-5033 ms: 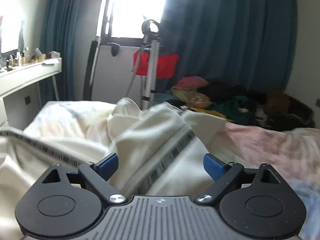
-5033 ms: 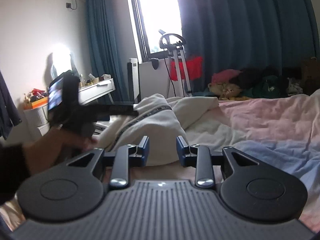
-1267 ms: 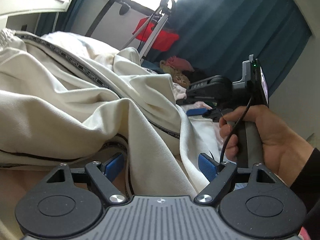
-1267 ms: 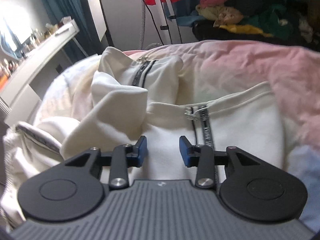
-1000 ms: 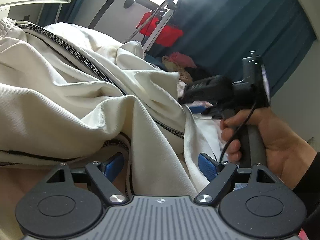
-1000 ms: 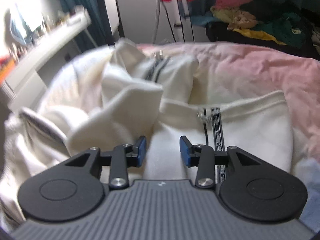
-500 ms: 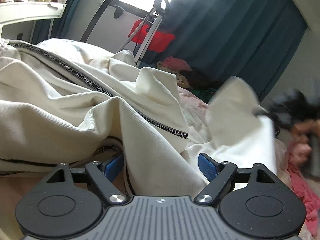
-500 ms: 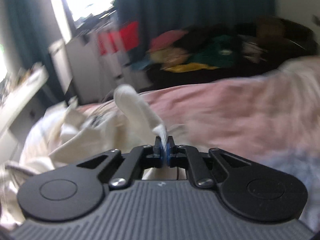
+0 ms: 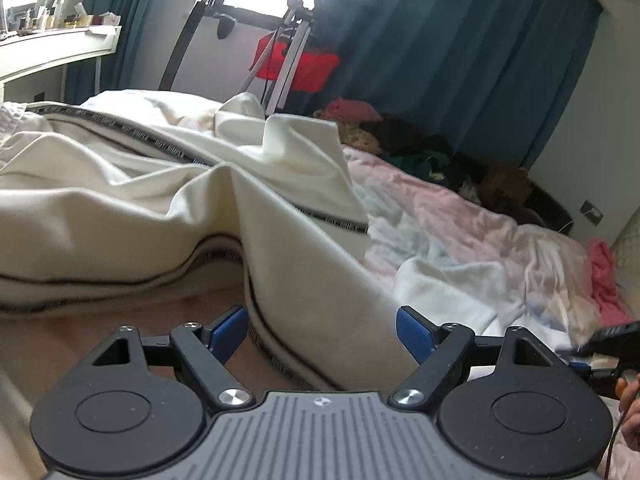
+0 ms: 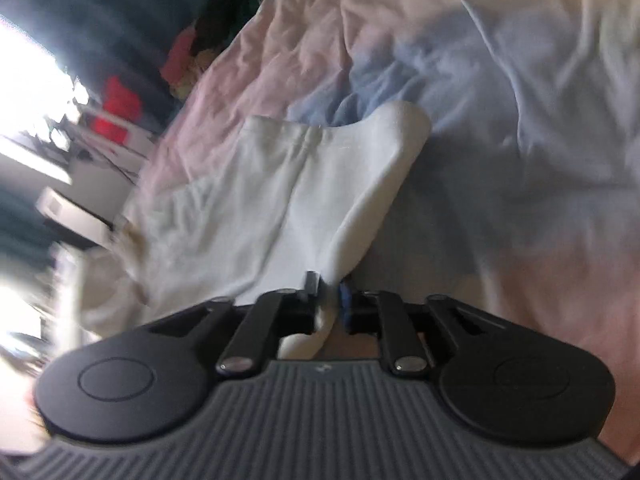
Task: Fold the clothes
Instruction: 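Fold the held edge over the garment with the right gripper while the left gripper grasps the leg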
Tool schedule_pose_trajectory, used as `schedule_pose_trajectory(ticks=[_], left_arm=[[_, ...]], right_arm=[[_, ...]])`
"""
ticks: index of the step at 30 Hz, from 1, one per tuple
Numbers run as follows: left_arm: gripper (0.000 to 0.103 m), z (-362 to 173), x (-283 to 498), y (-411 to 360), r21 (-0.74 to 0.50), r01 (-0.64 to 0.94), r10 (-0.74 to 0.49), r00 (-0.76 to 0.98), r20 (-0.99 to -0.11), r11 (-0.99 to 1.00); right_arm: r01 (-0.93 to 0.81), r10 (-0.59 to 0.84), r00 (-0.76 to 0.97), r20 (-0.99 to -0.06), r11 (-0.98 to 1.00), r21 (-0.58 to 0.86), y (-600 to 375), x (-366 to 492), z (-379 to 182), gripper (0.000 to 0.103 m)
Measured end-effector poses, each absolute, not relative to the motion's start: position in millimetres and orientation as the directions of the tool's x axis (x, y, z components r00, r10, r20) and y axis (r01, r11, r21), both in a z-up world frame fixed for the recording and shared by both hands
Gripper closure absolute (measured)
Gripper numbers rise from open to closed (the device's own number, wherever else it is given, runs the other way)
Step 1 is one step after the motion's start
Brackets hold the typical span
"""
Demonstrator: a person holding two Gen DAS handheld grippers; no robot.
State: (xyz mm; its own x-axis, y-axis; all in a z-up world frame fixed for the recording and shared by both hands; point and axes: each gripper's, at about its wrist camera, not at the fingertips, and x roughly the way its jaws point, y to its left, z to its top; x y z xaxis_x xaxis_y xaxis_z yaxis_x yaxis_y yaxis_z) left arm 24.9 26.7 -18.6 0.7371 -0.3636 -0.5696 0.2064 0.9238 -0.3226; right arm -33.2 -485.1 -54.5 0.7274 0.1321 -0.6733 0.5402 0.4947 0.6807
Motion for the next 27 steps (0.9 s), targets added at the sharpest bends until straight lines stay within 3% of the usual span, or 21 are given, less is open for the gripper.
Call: schedule_pose_trajectory(ticks=[1,2,6,9,10,12,16,21,24,27], left_arm=[[0.020,-18.8,23.4,27.2,-0.324,0.200,-0.360,0.737,-0.572,0.925],[0.020,-19.1,22.0,27.8,-0.326,0.193,-0.356,0.736,-0.575,0.926],[0.019,-24.1,27.2,30.9,-0.358,0.147,-0.345,0.732,-0.588,0.922],[0.019,-32.2,40.7,42.7,-0.412,0.067,-0.332,0.714,-0.616,0.909],[0.019,-34.0,43.5,53.4,-0.443,0.017,-0.320,0.716,-0.620,0.896],[0.019,-36.0,46.2,78.8,-0.512,-0.091,-0.297,0.723,-0.623,0.854],[0.009,-45.3,40.9,137.4,-0.658,-0.305,-0.272,0.733,-0.624,0.689],[0.010,-73.8,23.5,212.7,-0.760,-0.555,-0.190,0.751,-0.633,0.339],[0.014,-85.0,17.2,241.0,-0.800,-0.579,-0.146,0.787,-0.599,0.156],[0.033,-84.9,14.3,257.0,-0.803,-0.590,-0.083,0.799,-0.596,0.082]], right_arm=[[0.534,0.134,0.746,-0.653,0.466,0.705,-487.6,-36.0,-57.8,0.034],[0.538,0.123,0.756,-0.643,0.442,0.717,-489.2,-38.0,-62.0,0.025],[0.535,0.135,0.782,-0.608,0.355,0.767,-506.3,-31.8,-82.8,0.022],[0.547,0.059,0.804,-0.592,0.319,0.774,-524.2,-29.3,-90.5,0.044],[0.557,0.038,0.800,-0.598,0.321,0.766,-530.2,-27.7,-93.8,0.064],[0.579,0.011,0.786,-0.618,0.335,0.743,-538.6,-26.0,-100.3,0.092],[0.574,-0.028,0.789,-0.614,0.393,0.719,-546.3,-24.2,-97.3,0.097],[0.570,-0.135,0.809,-0.572,0.420,0.707,-556.1,-32.3,-81.7,0.097],[0.589,-0.202,0.805,-0.558,0.392,0.707,-566.3,-42.4,-78.9,0.097],[0.611,-0.283,0.791,-0.542,0.366,0.702,-576.1,-55.9,-74.5,0.097]])
